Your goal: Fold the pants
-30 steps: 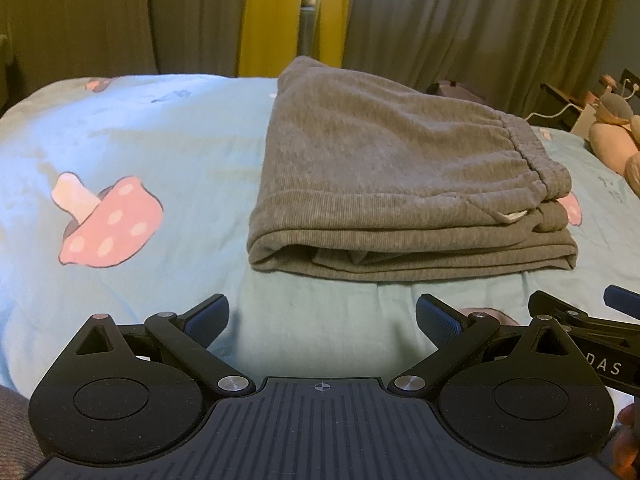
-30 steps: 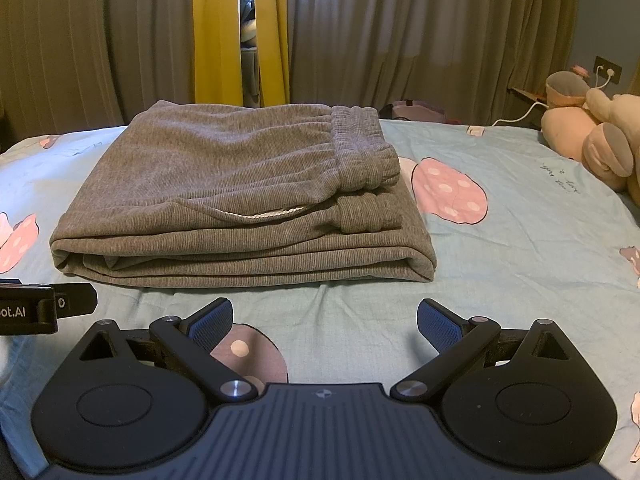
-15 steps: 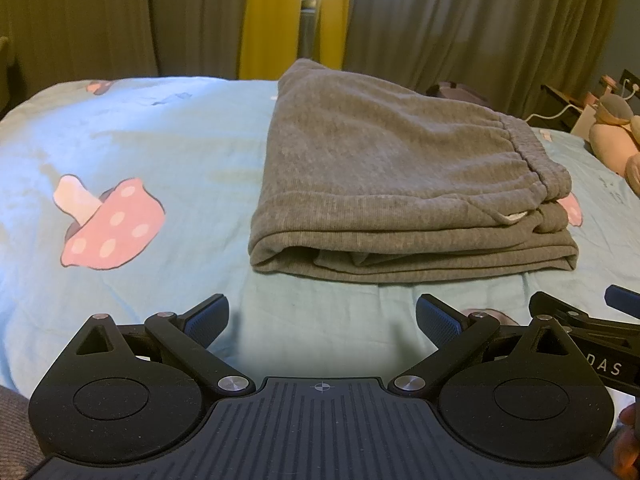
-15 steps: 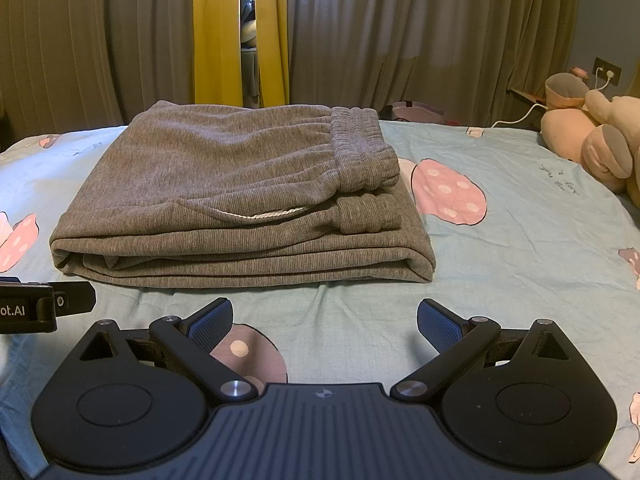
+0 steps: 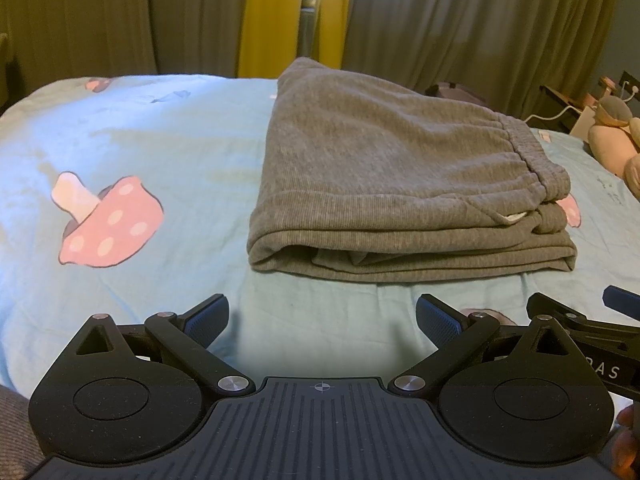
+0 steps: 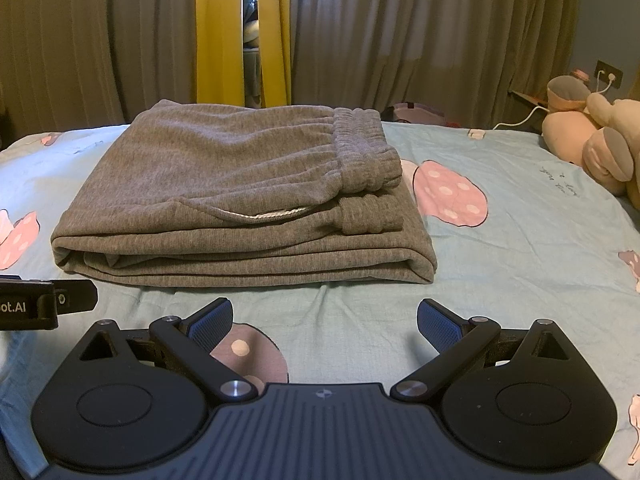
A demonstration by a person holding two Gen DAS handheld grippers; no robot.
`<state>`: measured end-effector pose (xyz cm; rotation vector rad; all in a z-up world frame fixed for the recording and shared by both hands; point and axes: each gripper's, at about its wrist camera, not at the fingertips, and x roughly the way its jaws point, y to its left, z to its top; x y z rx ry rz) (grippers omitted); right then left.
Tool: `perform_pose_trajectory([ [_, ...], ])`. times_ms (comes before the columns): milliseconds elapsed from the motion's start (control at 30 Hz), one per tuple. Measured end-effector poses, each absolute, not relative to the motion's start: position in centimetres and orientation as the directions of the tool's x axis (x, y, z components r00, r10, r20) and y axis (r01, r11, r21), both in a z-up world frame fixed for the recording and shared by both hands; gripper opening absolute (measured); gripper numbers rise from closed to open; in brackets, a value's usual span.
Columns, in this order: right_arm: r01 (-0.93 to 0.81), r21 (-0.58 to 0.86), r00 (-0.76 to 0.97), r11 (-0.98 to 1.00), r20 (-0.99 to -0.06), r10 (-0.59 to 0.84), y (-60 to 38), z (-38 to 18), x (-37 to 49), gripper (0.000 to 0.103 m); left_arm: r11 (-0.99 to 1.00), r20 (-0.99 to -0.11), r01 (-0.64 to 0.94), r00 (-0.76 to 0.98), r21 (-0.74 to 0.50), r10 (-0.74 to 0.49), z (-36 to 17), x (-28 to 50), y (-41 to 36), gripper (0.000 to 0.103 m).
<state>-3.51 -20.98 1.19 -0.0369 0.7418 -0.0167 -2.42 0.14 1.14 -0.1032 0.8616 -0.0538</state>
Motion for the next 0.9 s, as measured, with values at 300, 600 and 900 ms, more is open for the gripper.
perform_pose_trajectory([
  [300, -0.007, -0.05, 0.744, 0.999, -0.667, -0.029, -20.72, 1.39, -3.61, 0.099, 0.994, -0.753, 0.007, 0.652, -0.112, -0.089, 1.16, -2.6, 0.04, 0.102],
  [600, -0.01, -0.056, 0.746, 0.998, -0.666, -0.03, -20.6, 1.34, -3.65, 0.099, 0.994, -0.753, 0.007, 0.653, -0.109, -0.087, 1.17, -2.55, 0.05, 0.102],
  [900, -0.017, -0.066, 0.745, 0.998, -0.666, -0.031, -20.37, 1.21, -3.71, 0.099, 0.994, -0.758, 0.005, 0.647, -0.109, -0.086, 1.04, -2.59, 0.04, 0.102],
])
